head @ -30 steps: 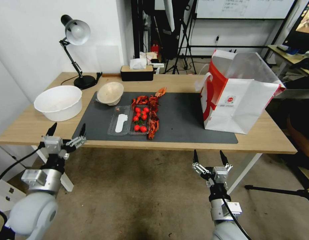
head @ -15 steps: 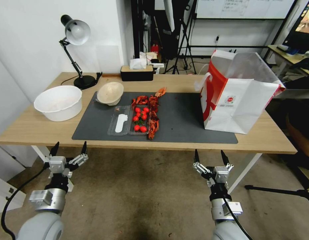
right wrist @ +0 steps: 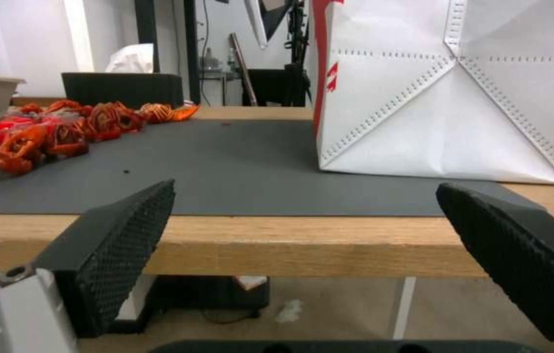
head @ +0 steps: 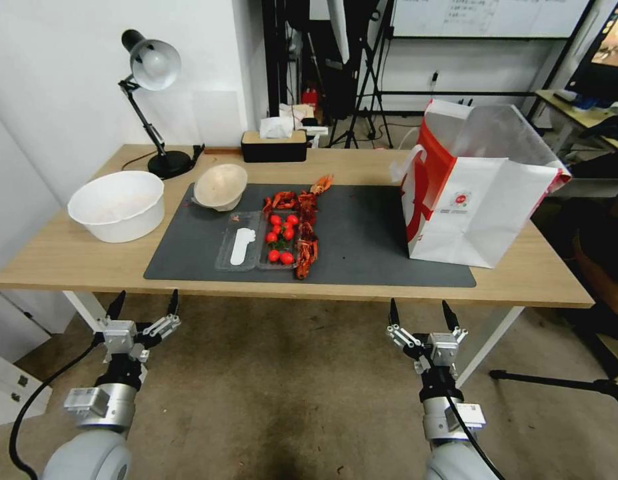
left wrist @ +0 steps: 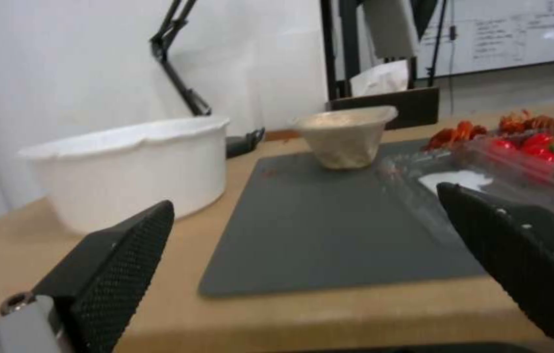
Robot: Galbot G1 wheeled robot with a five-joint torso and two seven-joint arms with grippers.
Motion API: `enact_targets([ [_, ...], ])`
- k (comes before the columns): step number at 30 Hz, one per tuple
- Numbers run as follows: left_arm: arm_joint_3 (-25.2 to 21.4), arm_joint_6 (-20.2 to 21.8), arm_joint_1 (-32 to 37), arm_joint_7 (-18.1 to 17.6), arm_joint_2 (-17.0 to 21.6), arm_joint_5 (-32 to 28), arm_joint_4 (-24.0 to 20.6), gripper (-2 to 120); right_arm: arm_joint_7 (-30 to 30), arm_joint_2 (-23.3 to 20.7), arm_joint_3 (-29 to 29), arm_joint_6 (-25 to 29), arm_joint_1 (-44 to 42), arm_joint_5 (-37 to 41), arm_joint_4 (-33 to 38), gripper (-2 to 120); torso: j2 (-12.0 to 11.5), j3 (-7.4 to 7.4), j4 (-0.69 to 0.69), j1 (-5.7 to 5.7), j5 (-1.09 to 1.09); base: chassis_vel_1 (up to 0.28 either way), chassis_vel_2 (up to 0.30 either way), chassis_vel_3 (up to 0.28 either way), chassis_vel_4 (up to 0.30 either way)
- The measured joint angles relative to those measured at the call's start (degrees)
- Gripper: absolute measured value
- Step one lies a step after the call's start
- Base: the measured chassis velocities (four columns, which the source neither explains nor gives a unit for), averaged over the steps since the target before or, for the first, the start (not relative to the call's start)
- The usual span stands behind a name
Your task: Pick up the trash from the table and place it into the takeout bag.
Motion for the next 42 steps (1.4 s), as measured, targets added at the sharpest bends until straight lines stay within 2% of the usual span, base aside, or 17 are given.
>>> enact_targets([
  [4, 1.6, 1.4, -2.6, 0.5, 1.7, 0.0, 0.0, 100, 0.0, 0.0, 0.0, 0.0, 0.1, 0.0, 0.0, 100, 0.0, 0.0, -0.01, 0.0, 0.0, 0.0, 0.0, 0.0, 0.0],
  [8, 7.3, 4.9, -11.1, 3.2, 6.9, -0.4, 2.7, 100, 0.0, 0.1, -0.2, 0.0, 0.3, 0.0, 0.0, 100, 0.0, 0.01, -0.01, 0.0, -0.01, 0.0, 0.0, 0.0, 0.0],
  [9, 7.3, 4.9, -11.1, 3.2, 6.9, -0.4, 2.7, 100, 0.0, 0.1, -0.2, 0.0, 0.3, 0.0, 0.0, 100, 0.0, 0.01, -0.01, 0.0, -0.01, 0.0, 0.0, 0.0, 0.0],
  [12, 10.5, 5.3, -17.4, 5.5, 11.1, -0.6, 6.3, 100, 0.0, 0.0, -0.2, -0.1, 0.5, 0.0, -0.2, 100, 0.0, 0.01, 0.0, 0.0, -0.01, 0.0, 0.0, 0.0, 0.0],
  [13, 10.5, 5.3, -17.4, 5.5, 11.1, -0.6, 6.3, 100, 0.0, 0.0, -0.2, -0.1, 0.5, 0.0, -0.2, 100, 0.0, 0.01, 0.0, 0.0, -0.01, 0.0, 0.0, 0.0, 0.0],
  [16, 14.7, 5.4, -24.2, 6.8, 15.9, -1.5, 11.3, 100, 0.0, 0.0, -0.3, -0.1, 0.7, 0.0, -0.6, 100, 0.0, 0.01, 0.0, 0.01, -0.02, 0.0, 0.0, 0.0, 0.0],
  [17, 14.7, 5.4, -24.2, 6.8, 15.9, -1.5, 11.3, 100, 0.0, 0.0, -0.3, -0.1, 0.7, 0.0, -0.6, 100, 0.0, 0.01, 0.0, 0.01, -0.02, 0.0, 0.0, 0.0, 0.0],
  [21, 19.2, 5.7, -30.3, 7.9, 18.9, -2.6, 15.9, 100, 0.0, 0.4, -0.4, -0.2, 1.3, 0.0, -0.9, 100, 0.0, 0.02, 0.01, 0.0, -0.03, 0.0, 0.0, 0.0, 0.0],
  [22, 19.2, 5.7, -30.3, 7.9, 18.9, -2.6, 15.9, 100, 0.0, 0.4, -0.4, -0.2, 1.3, 0.0, -0.9, 100, 0.0, 0.02, 0.01, 0.0, -0.03, 0.0, 0.0, 0.0, 0.0],
  [25, 23.6, 5.8, -37.0, 8.8, 19.9, -2.7, 20.5, 100, -0.1, 0.5, -0.4, -0.4, 1.5, -0.1, -1.0, 100, 0.0, 0.01, 0.0, 0.0, -0.03, 0.0, 0.0, 0.0, 0.0],
  [27, 24.4, 5.8, -38.3, 8.9, 19.9, -2.7, 21.2, 100, -0.1, 0.6, -0.4, -0.4, 1.5, -0.1, -0.9, 100, 0.0, 0.01, 0.0, 0.0, -0.01, 0.0, 0.0, 0.0, 0.0],
  [30, 28.6, 6.1, -44.0, 9.4, 19.8, -2.4, 24.0, 100, -0.1, 0.6, -0.2, -0.4, 1.2, -0.1, -0.9, 100, 0.0, 0.01, -0.02, 0.01, -0.01, 0.0, 0.0, 0.0, 0.0],
  [34, 31.9, 6.4, -47.4, 9.7, 19.7, -2.3, 25.9, 100, -0.1, 0.6, 0.0, -0.4, 1.1, -0.1, -0.8, 100, 0.0, 0.01, 0.0, 0.01, -0.01, 0.0, 0.0, 0.0, 0.0],
  [42, 34.6, 6.4, -49.5, 9.8, 19.5, -2.2, 27.2, 100, 0.0, 0.7, 0.1, -0.4, 1.0, -0.1, -0.7, 100, 0.0, 0.01, 0.0, 0.01, 0.01, 0.0, 0.0, 0.0, 0.0],
])
